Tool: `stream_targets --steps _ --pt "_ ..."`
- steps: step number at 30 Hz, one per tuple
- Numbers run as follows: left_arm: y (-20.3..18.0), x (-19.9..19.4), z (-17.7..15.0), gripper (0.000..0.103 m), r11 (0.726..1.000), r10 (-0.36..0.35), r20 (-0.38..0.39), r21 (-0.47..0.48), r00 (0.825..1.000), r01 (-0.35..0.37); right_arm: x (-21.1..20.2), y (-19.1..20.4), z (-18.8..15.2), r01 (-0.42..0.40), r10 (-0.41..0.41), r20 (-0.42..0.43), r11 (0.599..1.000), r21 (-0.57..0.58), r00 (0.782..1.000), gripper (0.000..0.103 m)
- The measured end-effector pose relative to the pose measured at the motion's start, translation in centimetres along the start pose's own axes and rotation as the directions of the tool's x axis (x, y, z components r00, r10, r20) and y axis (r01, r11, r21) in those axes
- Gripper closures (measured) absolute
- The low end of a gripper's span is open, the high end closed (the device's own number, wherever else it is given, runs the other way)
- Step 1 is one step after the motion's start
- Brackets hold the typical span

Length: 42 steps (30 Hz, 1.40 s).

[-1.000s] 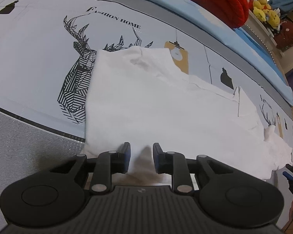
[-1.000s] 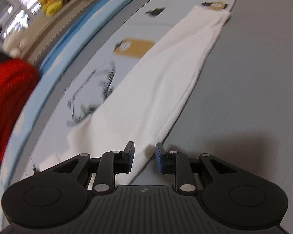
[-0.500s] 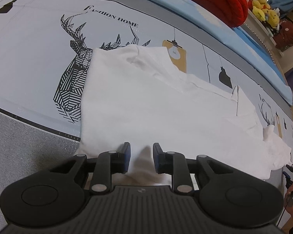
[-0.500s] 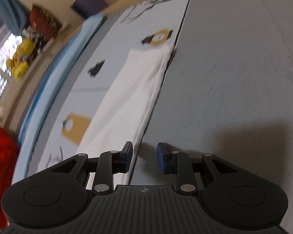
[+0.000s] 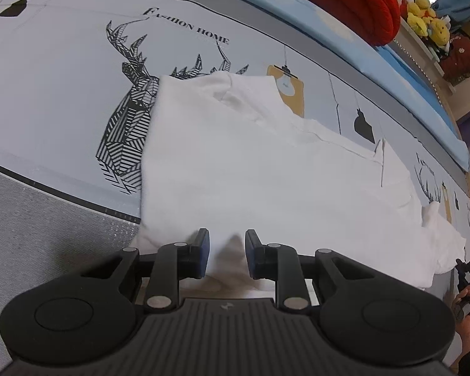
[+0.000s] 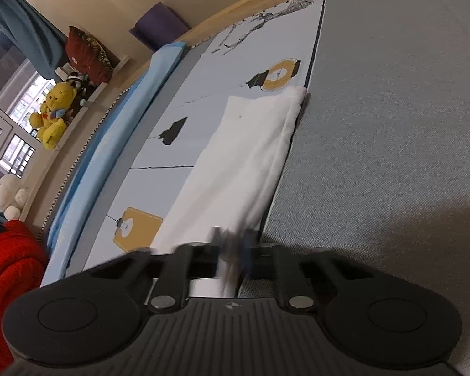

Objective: Fold small clothes

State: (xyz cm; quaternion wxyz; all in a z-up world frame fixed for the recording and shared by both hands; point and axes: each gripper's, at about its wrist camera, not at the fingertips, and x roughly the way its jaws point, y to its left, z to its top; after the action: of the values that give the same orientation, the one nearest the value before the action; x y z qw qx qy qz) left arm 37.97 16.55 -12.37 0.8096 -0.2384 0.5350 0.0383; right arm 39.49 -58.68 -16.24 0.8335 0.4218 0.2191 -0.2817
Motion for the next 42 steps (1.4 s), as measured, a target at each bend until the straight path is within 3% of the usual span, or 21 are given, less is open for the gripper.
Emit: stream_targets --steps 2,5,8,10,11,13,15,17,18,20,21,22,23,25,27,29,31,33,36,42 --pt "0.3 -0.3 0.1 0.077 1.0 -0.003 0.004 -0.01 1.0 0.003 -0.4 0.7 -0.2 0.022 -0.021 0.031 1.0 -0.019 0.999 0.099" --pt "0.8 -1.0 0.4 0.077 0.999 -0.019 0.013 -0.029 1.0 0.02 -2.1 3.4 -0.7 0.086 -0.07 0.107 0.986 -0.146 0.992 0.1" --pt "1.7 -2.3 0.9 0.077 0.997 -0.043 0.035 -0.057 0.998 0.045 -4.9 8.0 -1.6 0.148 -0.095 0.189 0.945 -0.29 0.977 0.1" --pt "2.5 -3.4 1.4 0.077 0.994 -0.057 0.061 -0.085 0.997 0.062 -7.7 11.9 -2.9 0.141 -0.042 0.236 0.897 -0.419 0.971 0.1" --pt "3.0 -4.0 1.6 0.077 0.993 -0.059 0.075 -0.101 0.995 0.066 -9.5 14.4 -4.2 0.114 0.027 0.258 0.85 -0.514 0.966 0.1" --pt "3.9 -4.8 1.9 0.077 0.989 -0.057 0.093 -0.134 0.994 0.069 -13.4 19.2 -8.2 0.018 0.203 0.226 0.706 -0.708 0.953 0.1" --pt "4.8 -5.4 2.1 0.077 0.984 -0.055 0.102 -0.164 0.993 0.071 -17.8 23.1 -13.7 -0.127 0.372 0.083 0.507 -0.852 0.925 0.1" --pt "5.5 -5.8 2.2 0.077 0.98 -0.056 0.107 -0.182 0.993 0.075 -21.8 25.3 -19.3 -0.295 0.464 -0.118 0.331 -0.896 0.878 0.1" --pt "5.8 -6.0 2.2 0.077 0.979 -0.057 0.109 -0.189 0.992 0.077 -23.4 25.8 -22.3 -0.393 0.471 -0.245 0.248 -0.885 0.847 0.099" --pt "6.1 -6.4 2.2 0.077 0.977 -0.056 0.115 -0.199 0.992 0.078 -25.4 26.1 -28.2 -0.547 0.39 -0.476 0.088 -0.832 0.788 0.096" --pt "6.2 -6.6 2.2 0.077 0.977 -0.057 0.117 -0.199 0.992 0.08 -25.9 25.7 -31.1 -0.607 0.315 -0.563 0.053 -0.793 0.764 0.088" --pt "6.2 -6.7 2.2 0.077 0.976 -0.06 0.118 -0.2 0.991 0.082 -25.9 25.1 -33.6 -0.658 0.217 -0.637 0.034 -0.752 0.739 0.087" --pt "6.2 -6.7 2.2 0.077 0.977 -0.063 0.118 -0.198 0.991 0.086 -25.7 24.2 -36.0 -0.696 0.1 -0.69 0.028 -0.718 0.716 0.087" --pt "5.9 -6.7 2.1 0.077 0.979 -0.066 0.119 -0.184 0.991 0.087 -25.7 23.0 -38.5 -0.703 -0.019 -0.704 0.039 -0.71 0.71 0.087" --pt "5.5 -6.4 1.9 0.077 0.981 -0.062 0.115 -0.175 0.991 0.081 -25.6 22.6 -39.1 -0.714 -0.066 -0.718 0.076 -0.696 0.693 0.083" --pt "5.1 -5.8 1.9 0.077 0.981 -0.067 0.105 -0.174 0.992 0.085 -25.1 23.0 -38.4 -0.713 -0.044 -0.722 0.127 -0.69 0.691 0.08" --pt "4.5 -5.1 1.9 0.077 0.98 -0.076 0.104 -0.177 0.992 0.093 -24.2 23.6 -37.2 -0.683 0.026 -0.691 0.177 -0.709 0.723 0.074" --pt "3.3 -4.5 2.0 0.077 0.979 -0.101 0.111 -0.165 0.989 0.119 -22.3 23.8 -35.9 -0.623 0.035 -0.638 0.265 -0.736 0.769 0.074" --pt "0.7 -3.6 2.1 0.077 0.981 -0.14 0.121 -0.117 0.983 0.154 -20.2 23.6 -34.4 -0.567 0.009 -0.614 0.393 -0.724 0.789 0.074" --pt "-5.7 -1.3 0.9 0.077 0.979 -0.204 0.13 0.042 0.97 0.2 -17.0 22.9 -29.4 -0.427 0.026 -0.512 0.59 -0.685 0.859 0.074"
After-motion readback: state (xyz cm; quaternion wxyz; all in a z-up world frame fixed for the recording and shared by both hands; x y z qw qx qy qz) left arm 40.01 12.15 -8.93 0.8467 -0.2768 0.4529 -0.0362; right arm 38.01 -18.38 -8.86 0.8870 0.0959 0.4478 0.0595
